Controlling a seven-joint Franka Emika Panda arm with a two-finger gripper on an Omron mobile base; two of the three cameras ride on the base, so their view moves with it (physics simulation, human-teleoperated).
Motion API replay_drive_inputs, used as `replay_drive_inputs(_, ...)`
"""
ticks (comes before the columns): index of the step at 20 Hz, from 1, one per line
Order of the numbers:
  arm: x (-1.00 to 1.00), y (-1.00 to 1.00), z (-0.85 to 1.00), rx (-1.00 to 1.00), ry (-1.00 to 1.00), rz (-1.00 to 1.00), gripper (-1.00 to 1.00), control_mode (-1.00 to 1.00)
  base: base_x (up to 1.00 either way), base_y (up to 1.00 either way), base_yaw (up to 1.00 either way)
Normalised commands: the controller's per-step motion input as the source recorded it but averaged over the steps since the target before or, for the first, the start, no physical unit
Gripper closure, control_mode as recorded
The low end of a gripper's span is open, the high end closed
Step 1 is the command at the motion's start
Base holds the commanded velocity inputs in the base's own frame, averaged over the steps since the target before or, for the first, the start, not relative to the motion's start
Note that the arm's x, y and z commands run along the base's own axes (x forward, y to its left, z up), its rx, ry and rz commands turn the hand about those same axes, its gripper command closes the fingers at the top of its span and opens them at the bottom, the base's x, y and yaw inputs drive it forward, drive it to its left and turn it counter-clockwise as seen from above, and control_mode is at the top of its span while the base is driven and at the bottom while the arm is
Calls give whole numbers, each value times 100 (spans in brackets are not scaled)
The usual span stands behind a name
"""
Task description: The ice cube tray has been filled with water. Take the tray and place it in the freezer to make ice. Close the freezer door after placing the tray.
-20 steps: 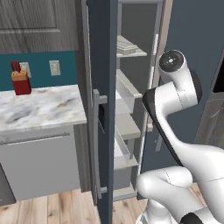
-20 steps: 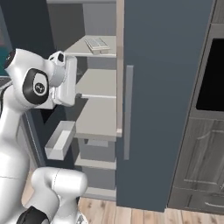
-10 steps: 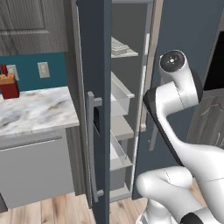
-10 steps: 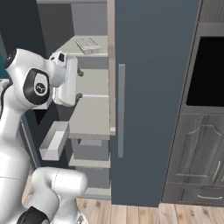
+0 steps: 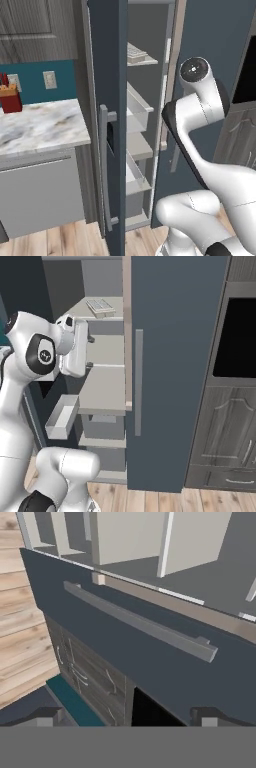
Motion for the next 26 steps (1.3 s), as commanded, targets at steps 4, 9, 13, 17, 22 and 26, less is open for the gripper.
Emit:
replay_drive_inputs(4,-7,0,0,0,0,0,-100,-100,0,0,0)
replay_drive_inputs(9,-27,21,-3,-2,0,0,-100,-100,0,0,0)
replay_drive_inputs(13,-32,47,-14,-6,-2,1,-100,-100,0,0,0)
replay_drive_inputs(17,-19,74,-24,-9,-1,0,-100,-100,0,0,0)
replay_drive_inputs(22,-4,99,-29,-14,0,0,-100,-100,0,0,0)
replay_drive_inputs(26,-4,91,-28,-13,0,0,-100,-100,0,0,0)
